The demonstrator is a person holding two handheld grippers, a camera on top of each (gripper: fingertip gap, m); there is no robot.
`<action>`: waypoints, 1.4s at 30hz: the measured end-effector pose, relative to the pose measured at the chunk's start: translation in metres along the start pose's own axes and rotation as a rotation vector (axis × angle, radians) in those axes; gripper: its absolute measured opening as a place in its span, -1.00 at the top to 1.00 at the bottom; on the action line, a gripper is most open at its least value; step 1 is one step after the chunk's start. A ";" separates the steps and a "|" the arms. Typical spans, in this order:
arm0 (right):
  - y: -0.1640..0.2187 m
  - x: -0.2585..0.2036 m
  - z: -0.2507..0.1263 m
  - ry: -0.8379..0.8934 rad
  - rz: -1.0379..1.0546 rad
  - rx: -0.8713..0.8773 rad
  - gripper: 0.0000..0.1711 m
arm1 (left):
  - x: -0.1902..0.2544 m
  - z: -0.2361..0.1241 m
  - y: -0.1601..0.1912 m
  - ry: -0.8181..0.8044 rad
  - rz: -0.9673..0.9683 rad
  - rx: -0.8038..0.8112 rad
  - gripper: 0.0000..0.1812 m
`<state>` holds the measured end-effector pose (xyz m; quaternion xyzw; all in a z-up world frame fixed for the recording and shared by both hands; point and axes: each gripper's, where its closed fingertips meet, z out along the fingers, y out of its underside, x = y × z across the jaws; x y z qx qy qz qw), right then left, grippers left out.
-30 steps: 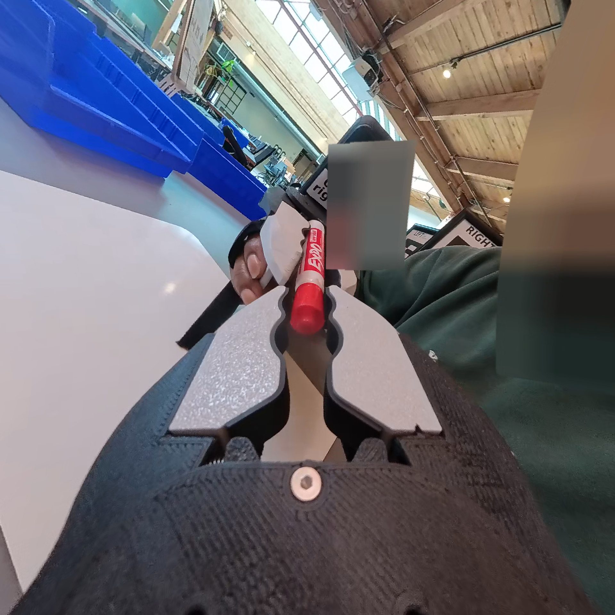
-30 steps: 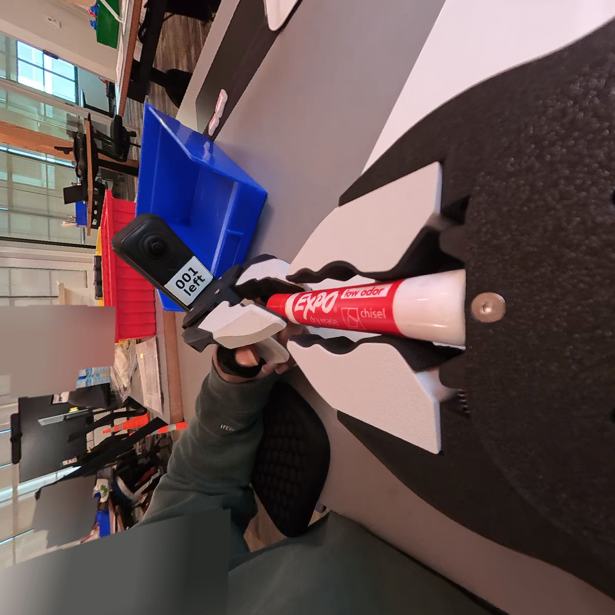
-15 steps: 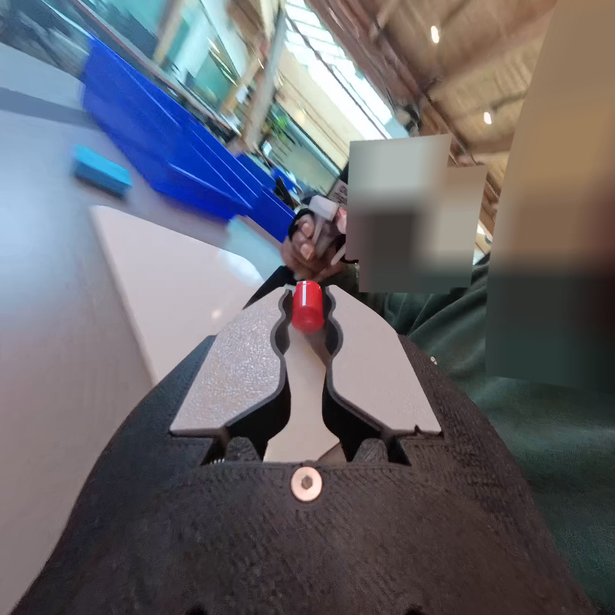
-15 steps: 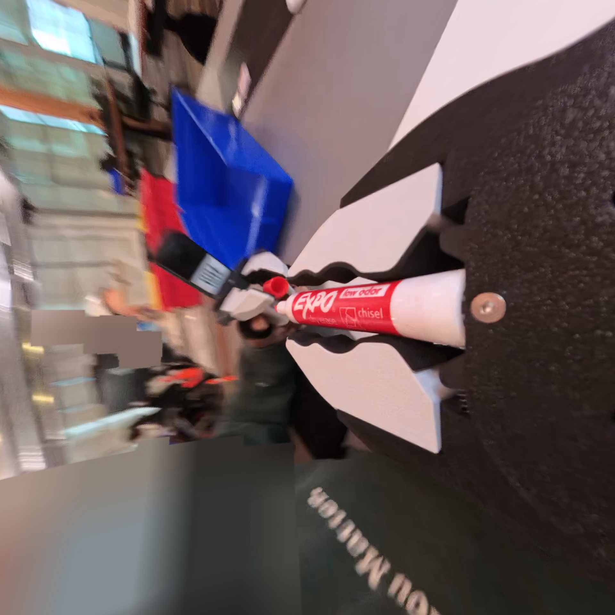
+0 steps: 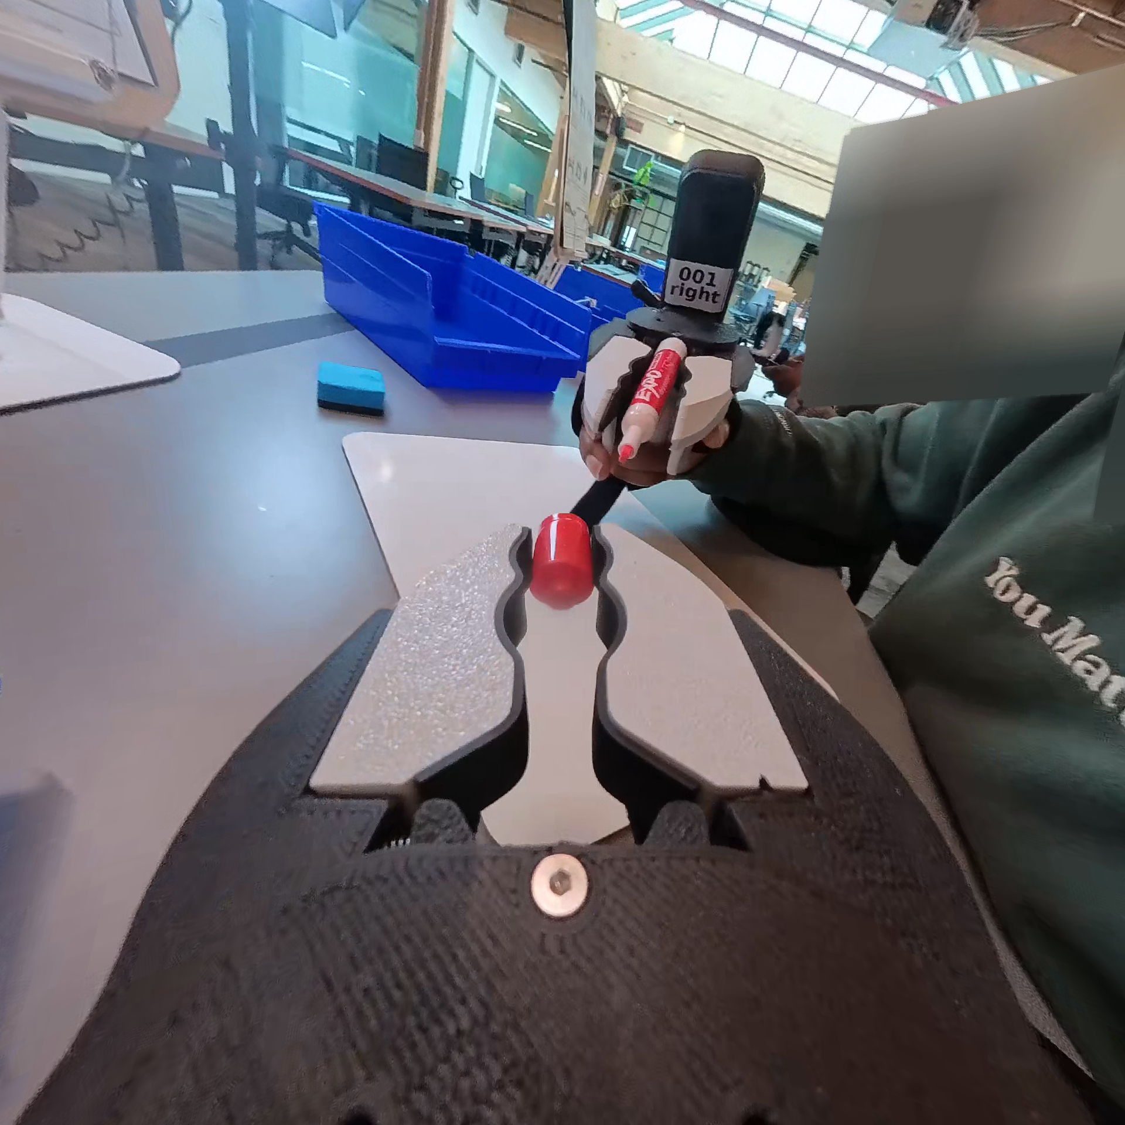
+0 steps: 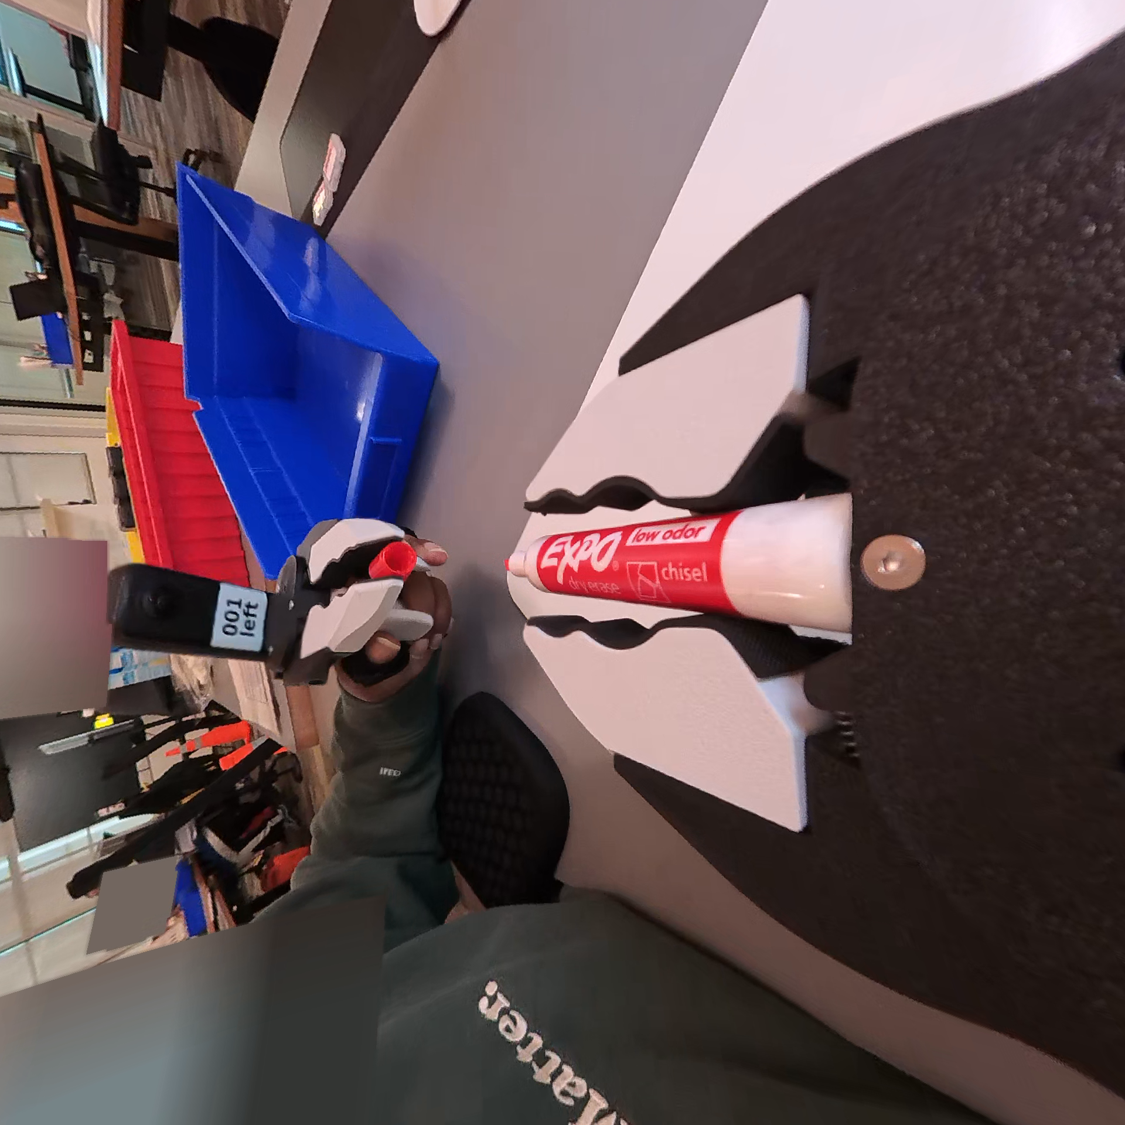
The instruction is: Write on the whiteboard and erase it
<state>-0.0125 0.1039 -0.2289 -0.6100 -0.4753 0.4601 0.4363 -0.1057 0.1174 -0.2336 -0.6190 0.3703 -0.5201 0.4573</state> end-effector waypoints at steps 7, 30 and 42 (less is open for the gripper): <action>0.009 -0.002 0.005 0.027 -0.037 -0.058 0.61 | -0.007 0.000 0.007 -0.098 0.137 -0.053 0.79; 0.067 -0.017 0.073 -0.085 -0.026 -0.752 0.61 | -0.013 -0.045 0.031 -0.152 0.324 -0.170 0.79; 0.070 -0.009 0.077 -0.034 0.008 -0.923 0.61 | -0.014 -0.058 0.037 -0.133 0.340 -0.205 0.79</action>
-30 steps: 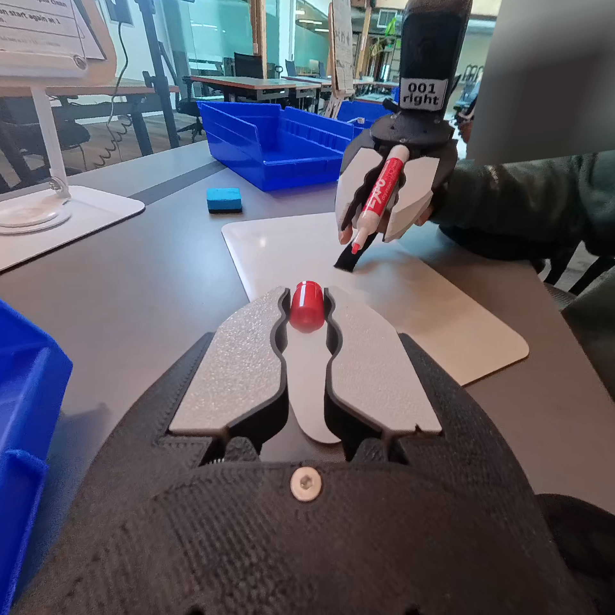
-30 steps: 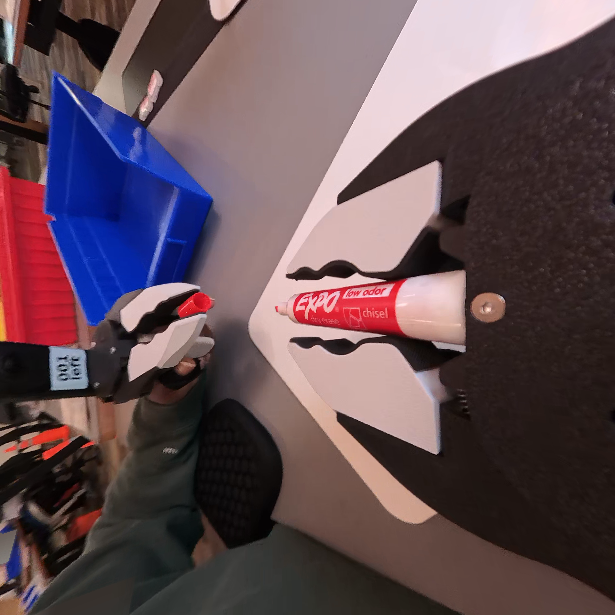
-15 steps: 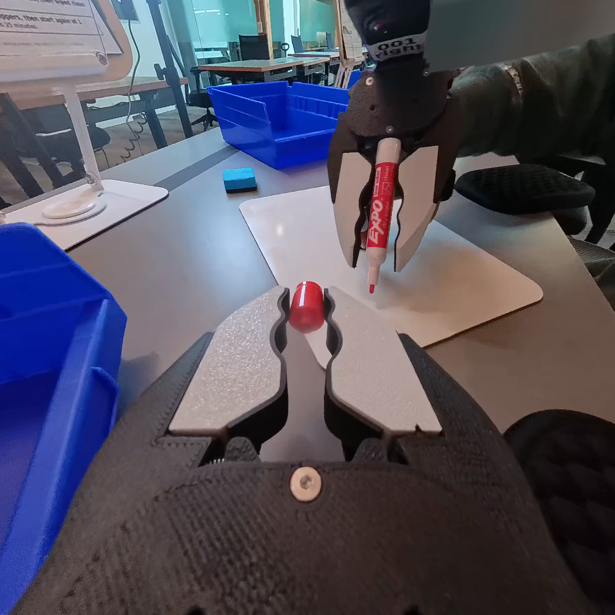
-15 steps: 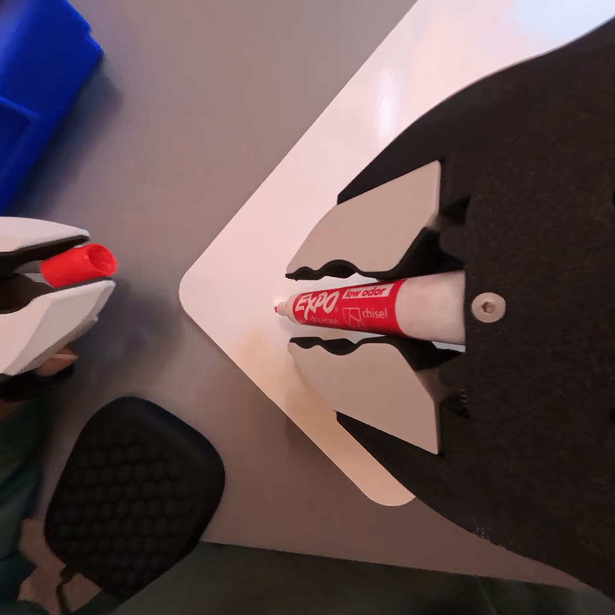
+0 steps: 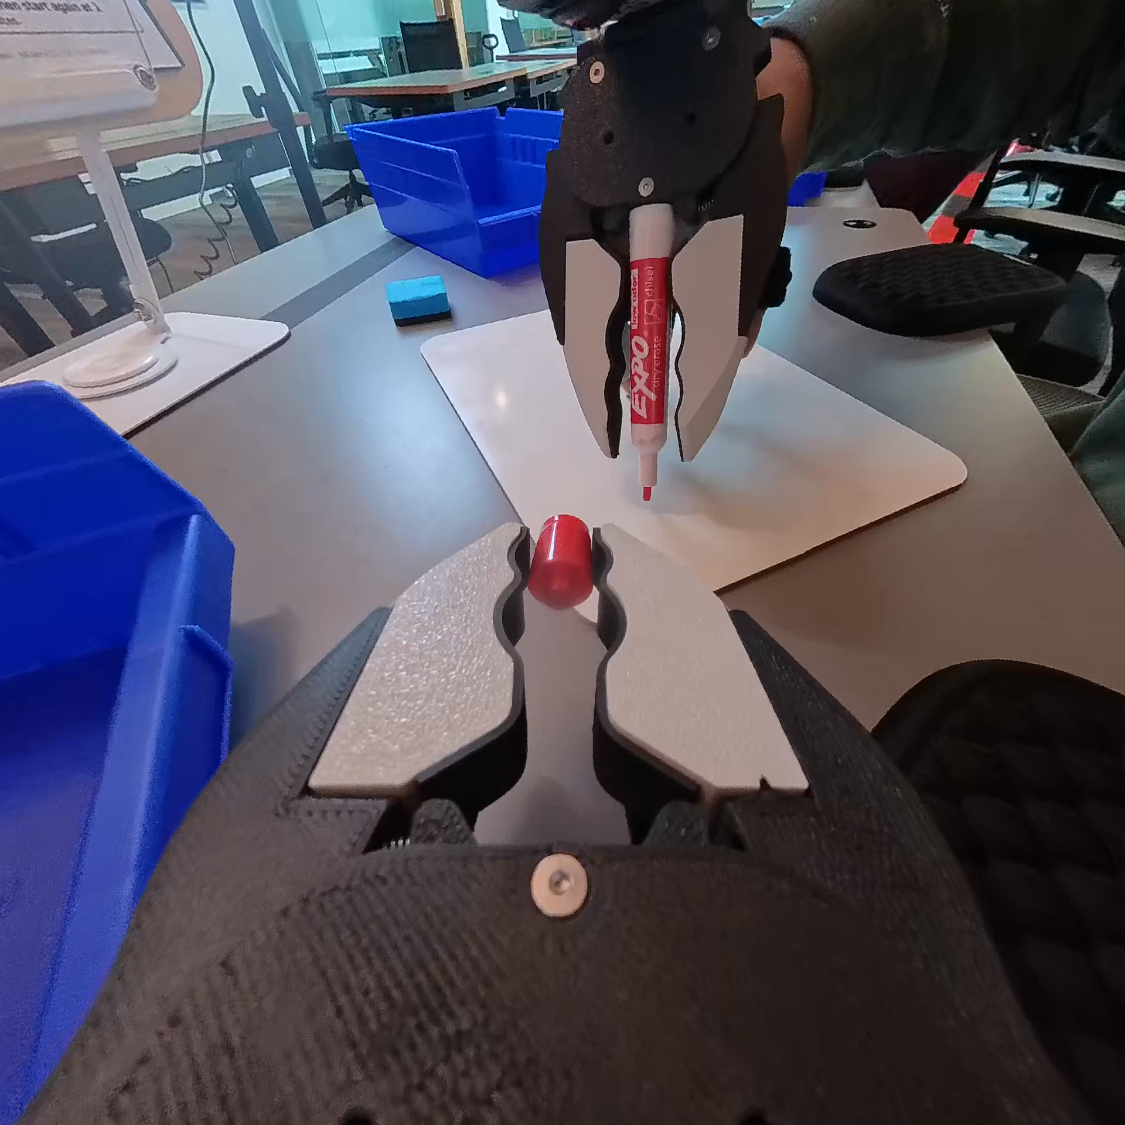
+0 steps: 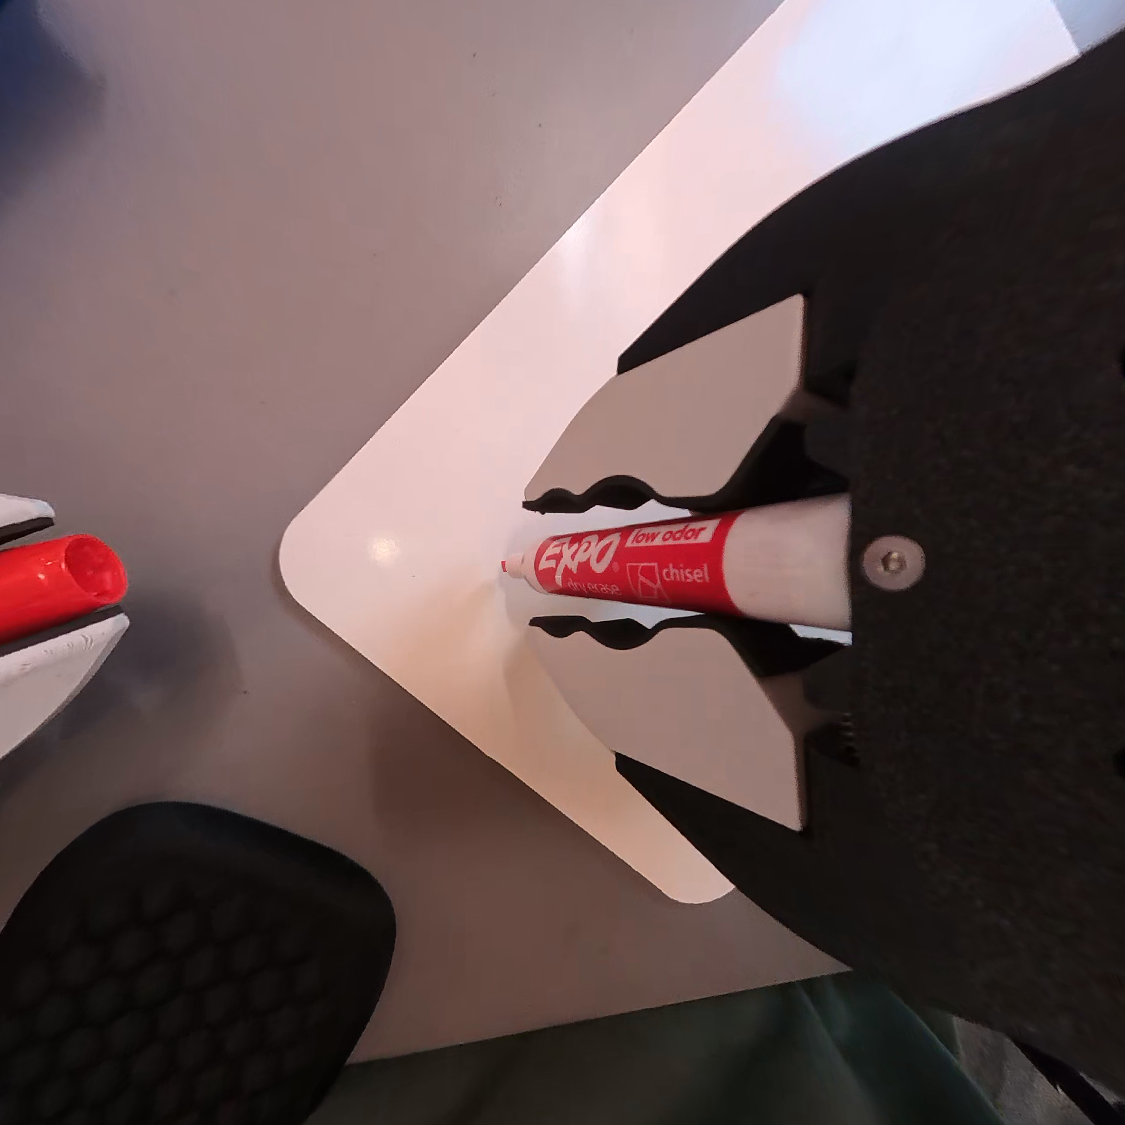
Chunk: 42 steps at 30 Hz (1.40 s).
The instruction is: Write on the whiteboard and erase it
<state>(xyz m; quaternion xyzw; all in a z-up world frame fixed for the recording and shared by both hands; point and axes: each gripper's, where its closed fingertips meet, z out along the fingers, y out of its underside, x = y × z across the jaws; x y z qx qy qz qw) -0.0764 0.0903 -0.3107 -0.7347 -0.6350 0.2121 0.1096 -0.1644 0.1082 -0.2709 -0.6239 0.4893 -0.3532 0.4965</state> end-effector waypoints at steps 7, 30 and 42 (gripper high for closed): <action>-0.001 0.007 0.001 0.025 -0.003 -0.053 0.61 | 0.003 0.002 0.003 0.013 -0.002 -0.021 0.78; -0.011 0.001 0.012 0.033 -0.096 -0.155 0.61 | 0.010 0.005 0.003 0.042 0.009 -0.030 0.78; 0.007 -0.049 0.015 -0.026 -0.182 -0.206 0.61 | 0.010 0.005 0.003 0.045 0.001 -0.029 0.78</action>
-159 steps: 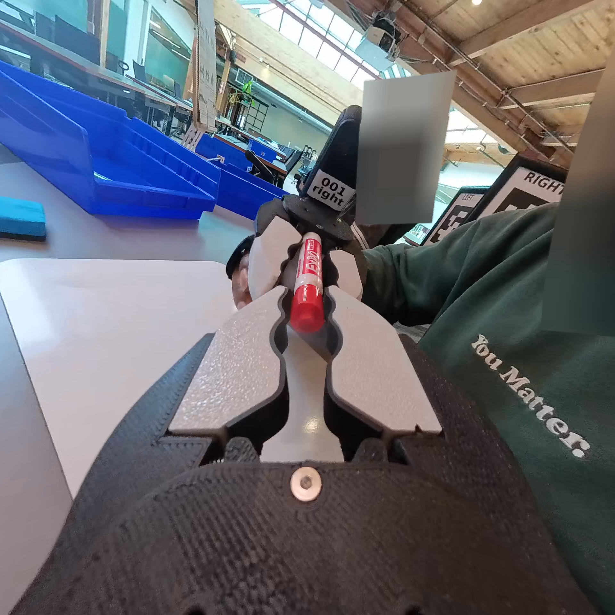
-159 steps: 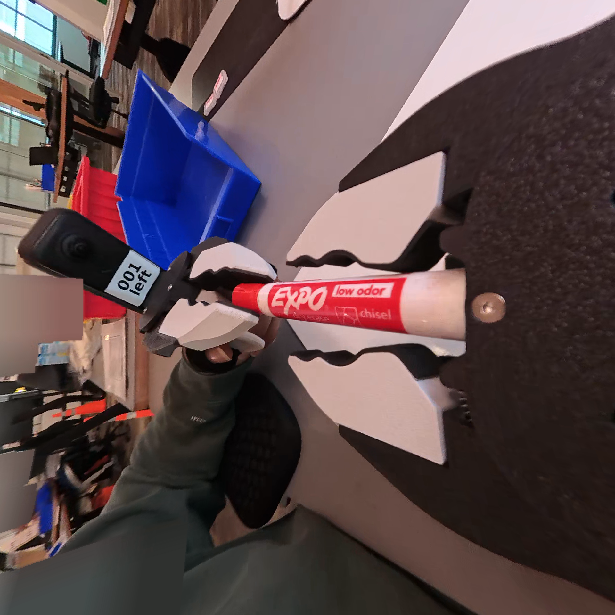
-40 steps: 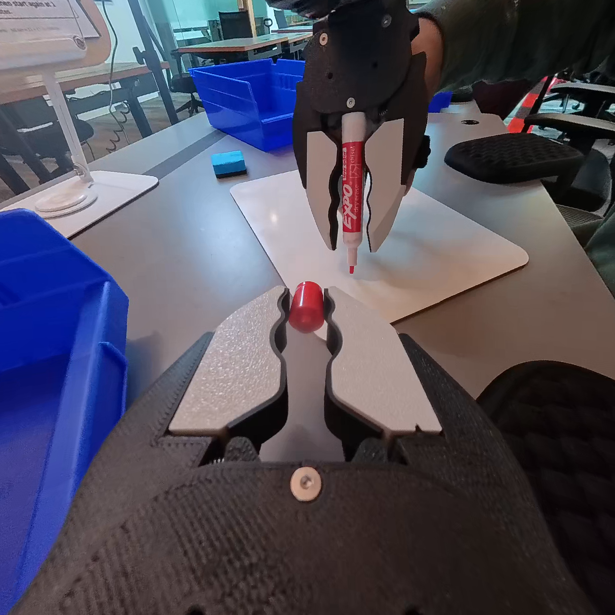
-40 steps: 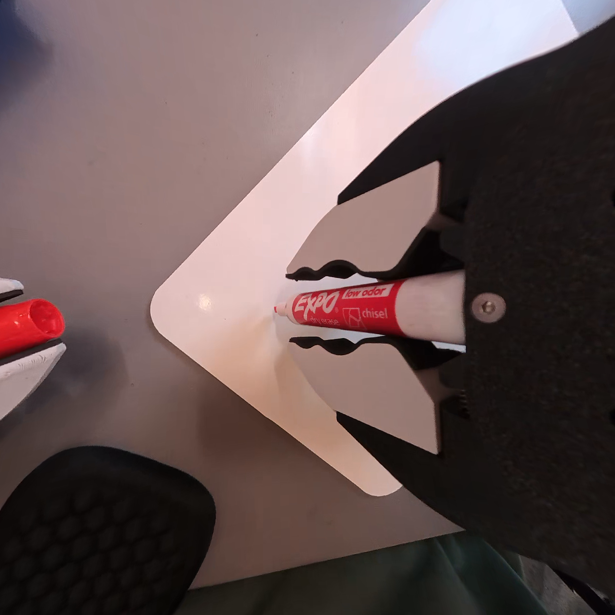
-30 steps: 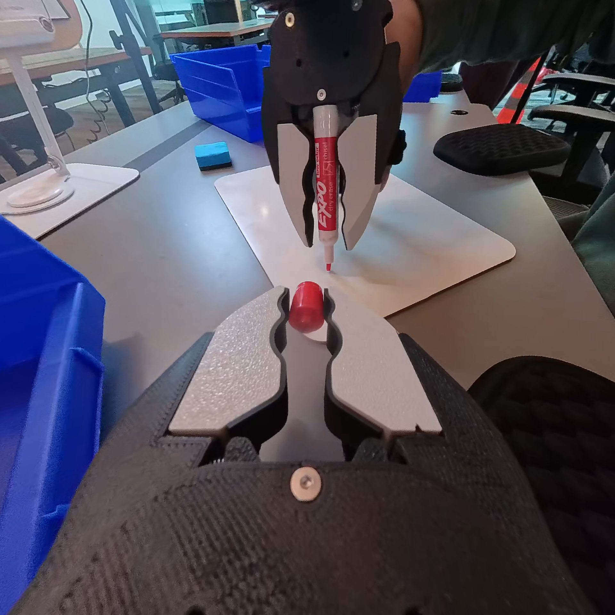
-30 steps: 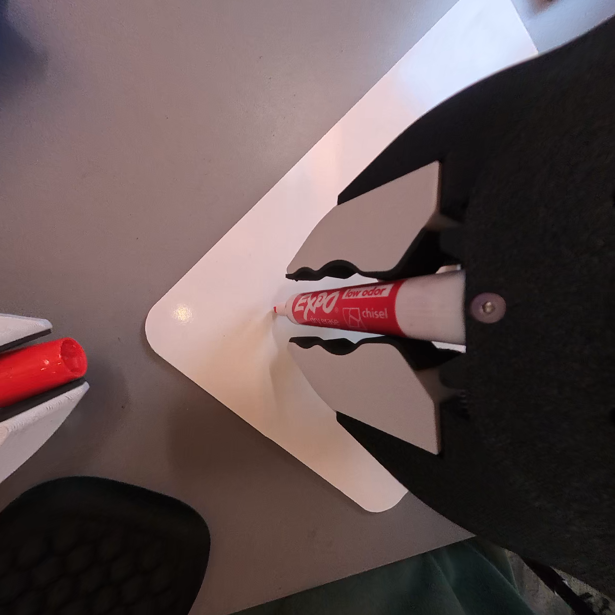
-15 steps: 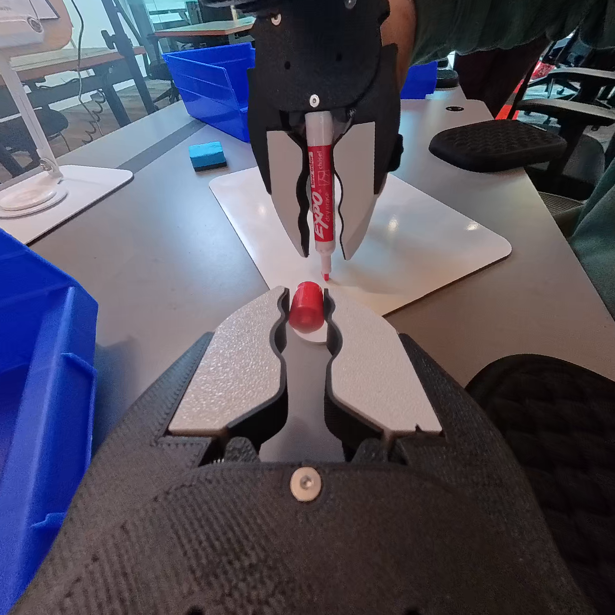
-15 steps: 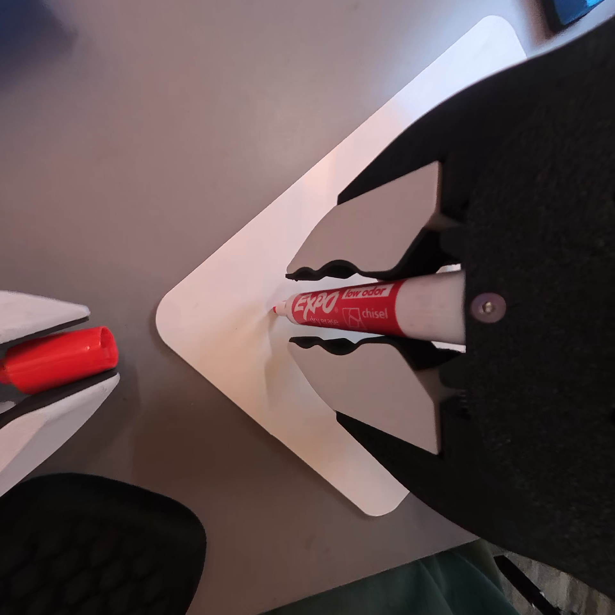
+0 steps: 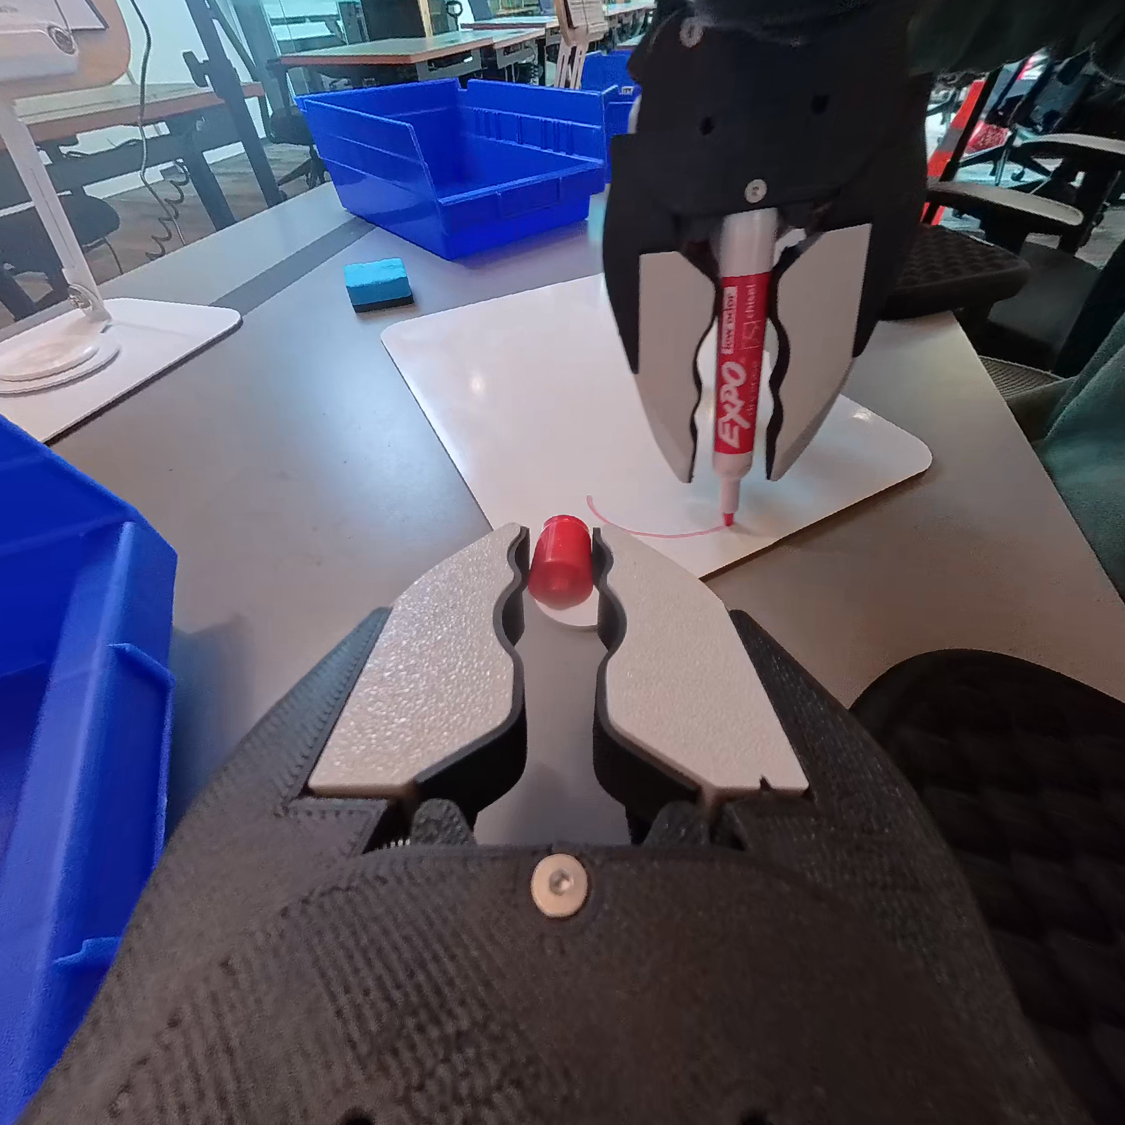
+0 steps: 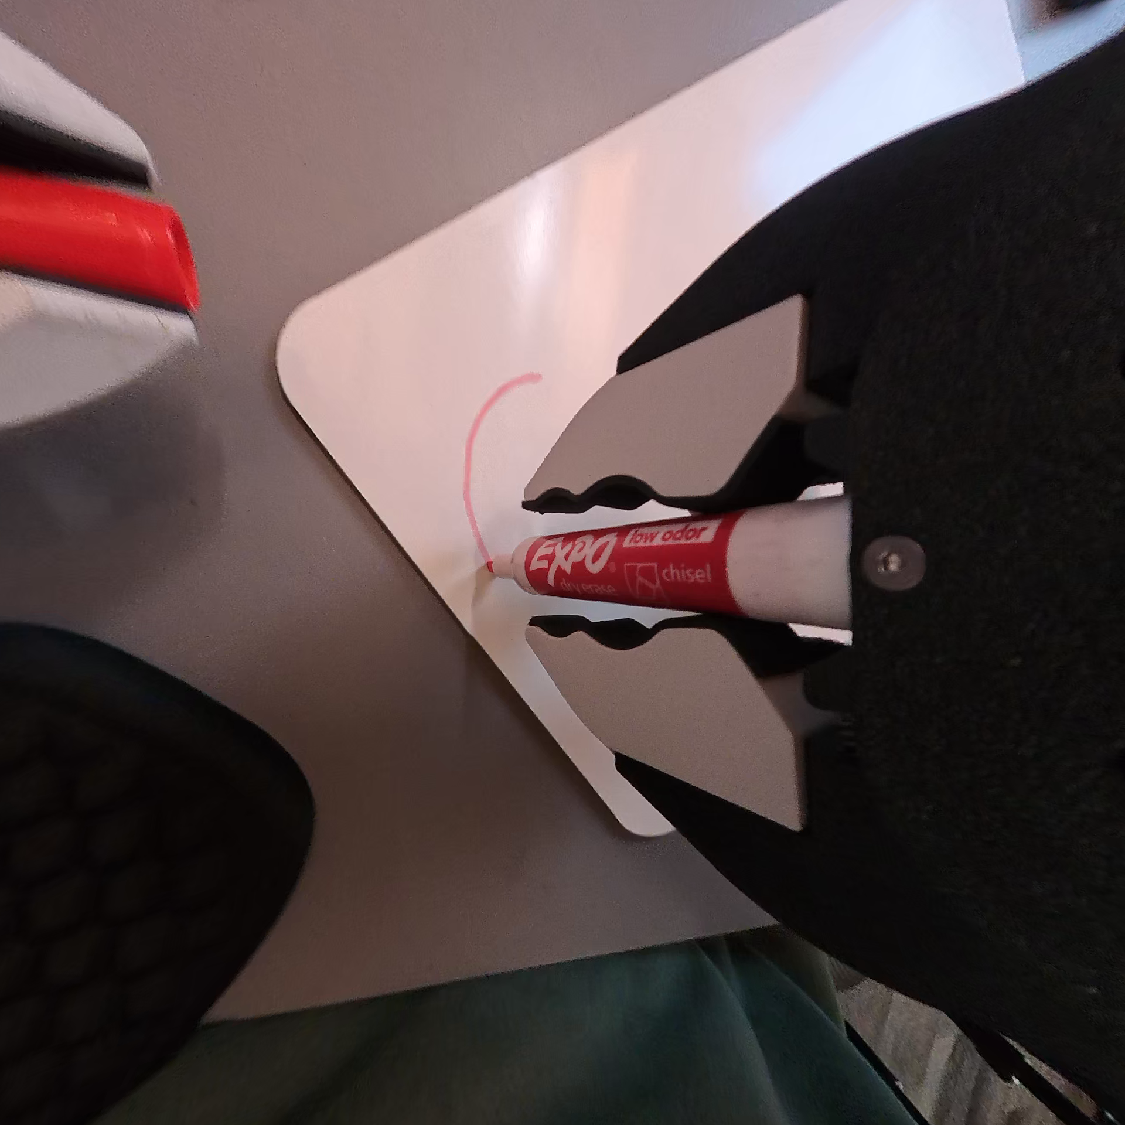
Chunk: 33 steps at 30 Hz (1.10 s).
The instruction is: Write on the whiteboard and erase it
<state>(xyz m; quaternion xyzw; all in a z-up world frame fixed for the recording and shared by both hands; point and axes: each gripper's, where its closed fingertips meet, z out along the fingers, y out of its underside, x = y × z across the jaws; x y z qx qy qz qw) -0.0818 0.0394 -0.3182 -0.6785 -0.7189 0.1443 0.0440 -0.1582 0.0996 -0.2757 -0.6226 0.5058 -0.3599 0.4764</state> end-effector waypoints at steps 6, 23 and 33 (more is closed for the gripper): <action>0.030 -0.015 -0.007 -0.002 0.038 -0.053 0.61 | 0.000 0.000 0.000 0.000 -0.008 0.002 0.78; 0.054 0.056 -0.024 0.142 0.070 -0.143 0.62 | 0.002 0.000 0.000 0.001 -0.010 0.003 0.78; 0.012 0.059 -0.012 0.115 -0.036 -0.107 0.63 | 0.003 0.001 0.000 0.003 -0.009 0.002 0.78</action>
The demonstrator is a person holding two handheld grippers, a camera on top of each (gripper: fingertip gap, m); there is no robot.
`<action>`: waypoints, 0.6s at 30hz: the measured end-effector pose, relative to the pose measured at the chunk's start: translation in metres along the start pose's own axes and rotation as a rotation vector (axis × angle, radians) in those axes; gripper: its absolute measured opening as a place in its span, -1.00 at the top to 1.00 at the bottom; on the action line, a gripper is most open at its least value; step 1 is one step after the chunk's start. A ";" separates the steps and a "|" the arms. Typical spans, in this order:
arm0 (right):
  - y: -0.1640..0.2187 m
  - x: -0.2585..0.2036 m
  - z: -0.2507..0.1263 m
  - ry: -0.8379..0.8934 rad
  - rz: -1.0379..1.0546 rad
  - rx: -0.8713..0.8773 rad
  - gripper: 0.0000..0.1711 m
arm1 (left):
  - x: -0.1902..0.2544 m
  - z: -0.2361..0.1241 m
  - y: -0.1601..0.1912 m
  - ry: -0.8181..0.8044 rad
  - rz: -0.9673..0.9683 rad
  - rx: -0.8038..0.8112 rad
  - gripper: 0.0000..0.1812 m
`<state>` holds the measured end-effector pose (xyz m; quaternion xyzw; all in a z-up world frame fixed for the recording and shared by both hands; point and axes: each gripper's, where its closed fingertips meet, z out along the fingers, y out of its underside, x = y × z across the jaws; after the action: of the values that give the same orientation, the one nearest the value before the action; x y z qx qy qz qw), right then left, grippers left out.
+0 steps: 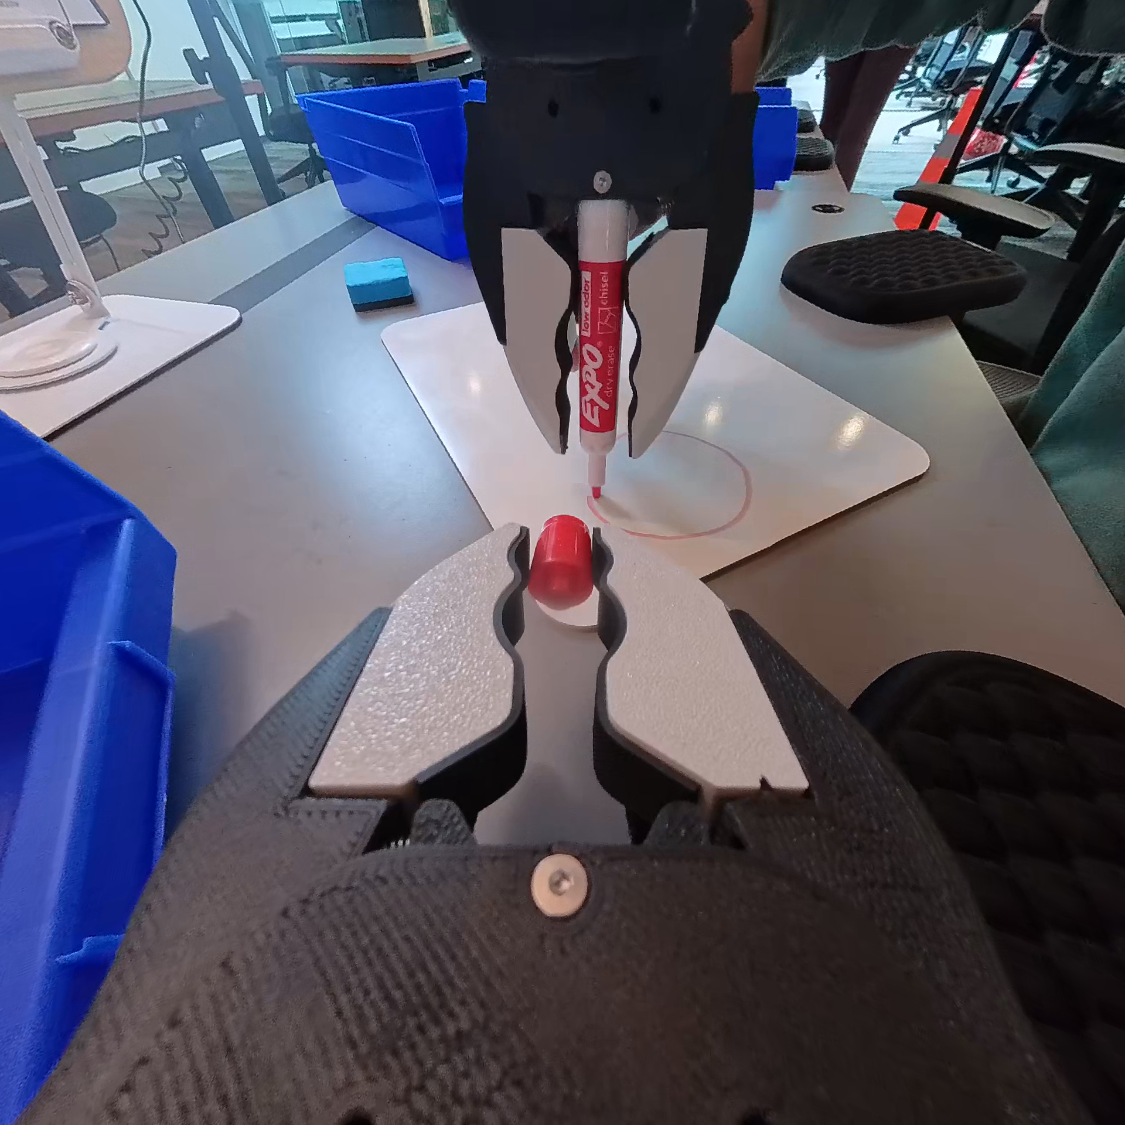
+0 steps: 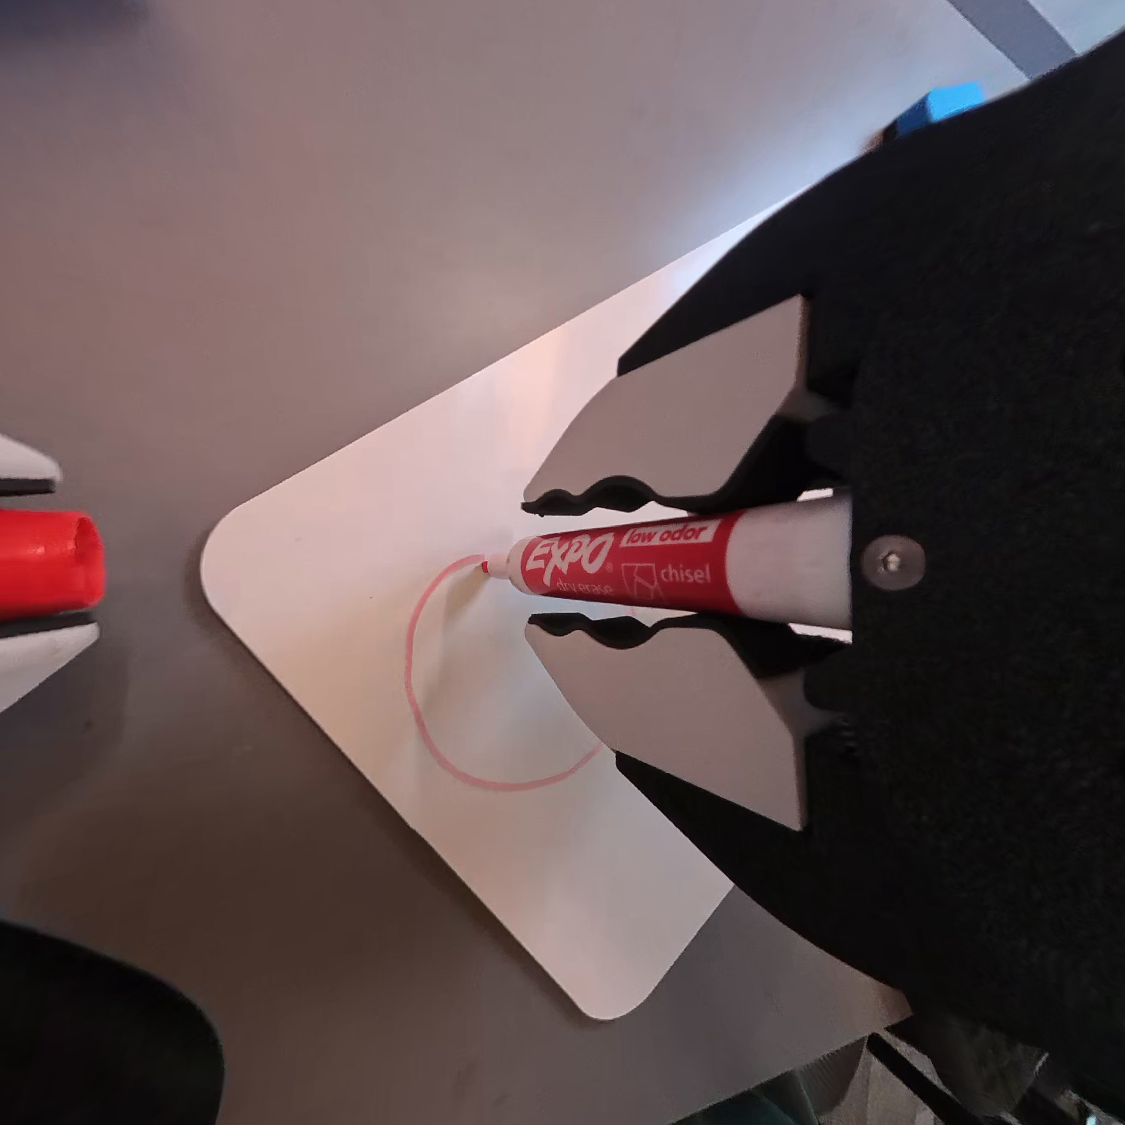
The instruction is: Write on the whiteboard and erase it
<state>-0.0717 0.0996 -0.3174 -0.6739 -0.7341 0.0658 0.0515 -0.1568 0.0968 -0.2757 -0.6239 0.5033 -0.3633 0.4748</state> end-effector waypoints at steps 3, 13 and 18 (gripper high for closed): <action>0.001 -0.001 -0.006 -0.014 0.018 0.033 0.62 | 0.000 0.000 0.000 0.000 0.000 -0.002 0.78; 0.041 0.015 -0.025 0.046 0.117 0.061 0.62 | 0.000 0.000 0.000 0.000 -0.011 0.002 0.78; 0.049 0.020 -0.023 0.049 0.127 0.067 0.62 | 0.001 0.000 0.000 0.001 -0.008 0.001 0.78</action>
<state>-0.0214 0.1243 -0.3030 -0.7184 -0.6858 0.0769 0.0877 -0.1561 0.0960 -0.2756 -0.6257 0.5009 -0.3658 0.4731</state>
